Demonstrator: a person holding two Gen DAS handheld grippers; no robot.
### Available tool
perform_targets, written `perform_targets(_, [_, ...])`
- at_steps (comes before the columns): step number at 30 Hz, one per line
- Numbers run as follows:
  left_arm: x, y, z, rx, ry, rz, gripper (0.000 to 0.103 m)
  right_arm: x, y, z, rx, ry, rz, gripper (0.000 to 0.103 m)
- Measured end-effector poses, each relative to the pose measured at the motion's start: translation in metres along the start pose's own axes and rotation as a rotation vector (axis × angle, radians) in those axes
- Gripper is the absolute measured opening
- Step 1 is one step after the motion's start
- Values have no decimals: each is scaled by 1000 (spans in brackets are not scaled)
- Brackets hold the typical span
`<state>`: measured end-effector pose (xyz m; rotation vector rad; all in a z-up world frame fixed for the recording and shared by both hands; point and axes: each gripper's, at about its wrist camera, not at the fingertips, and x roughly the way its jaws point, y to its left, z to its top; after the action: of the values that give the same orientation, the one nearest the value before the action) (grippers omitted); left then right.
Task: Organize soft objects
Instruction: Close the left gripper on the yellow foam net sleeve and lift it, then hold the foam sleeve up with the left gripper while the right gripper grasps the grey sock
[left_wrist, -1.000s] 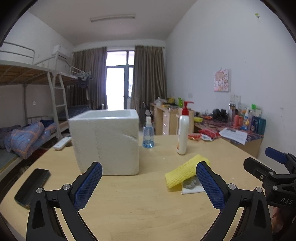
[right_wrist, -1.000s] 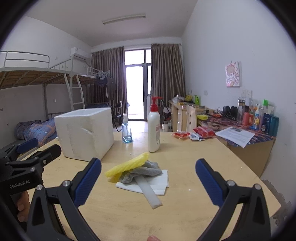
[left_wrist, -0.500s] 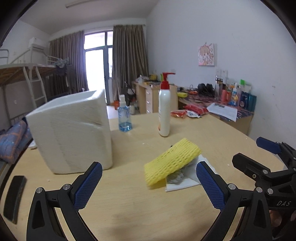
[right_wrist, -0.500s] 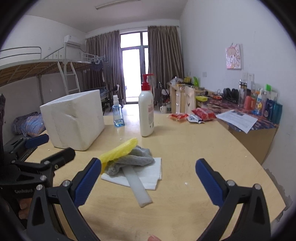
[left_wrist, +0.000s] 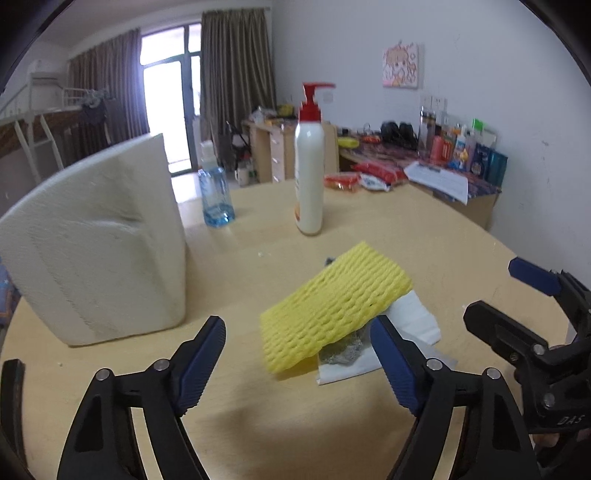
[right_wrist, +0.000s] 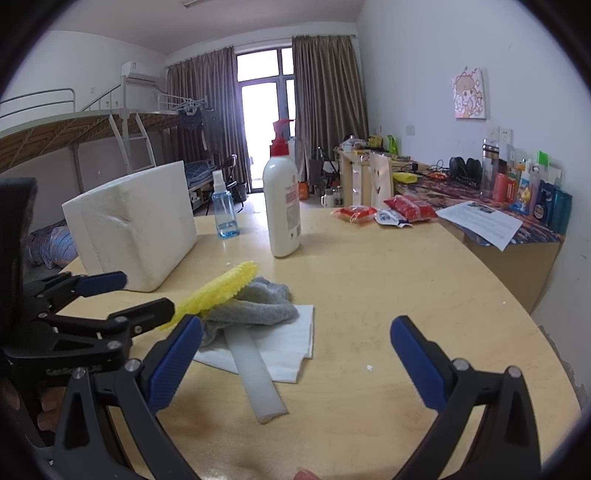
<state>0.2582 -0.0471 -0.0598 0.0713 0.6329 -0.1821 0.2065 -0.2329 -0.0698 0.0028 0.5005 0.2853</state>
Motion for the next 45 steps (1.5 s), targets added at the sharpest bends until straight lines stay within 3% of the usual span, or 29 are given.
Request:
perform_targets(5, [16,-3,-1,19,53,-13,73,7,-3,1,6,15,14,103])
perform_targets(12, [31,1,-2,11,135,-62,47,17,-6,2,8,36,27,103])
perform_targets(18, [35,5,2,-24,141,-78,22,20,-8,2,15,47,41,103])
perform_targets(22, [31,6,4,-34,116,-98,13,21,-7,2,8,55,39,103])
perform_targets(45, [17,17,4,-40,52,-67,12,38,28,23,-69,82,70,103])
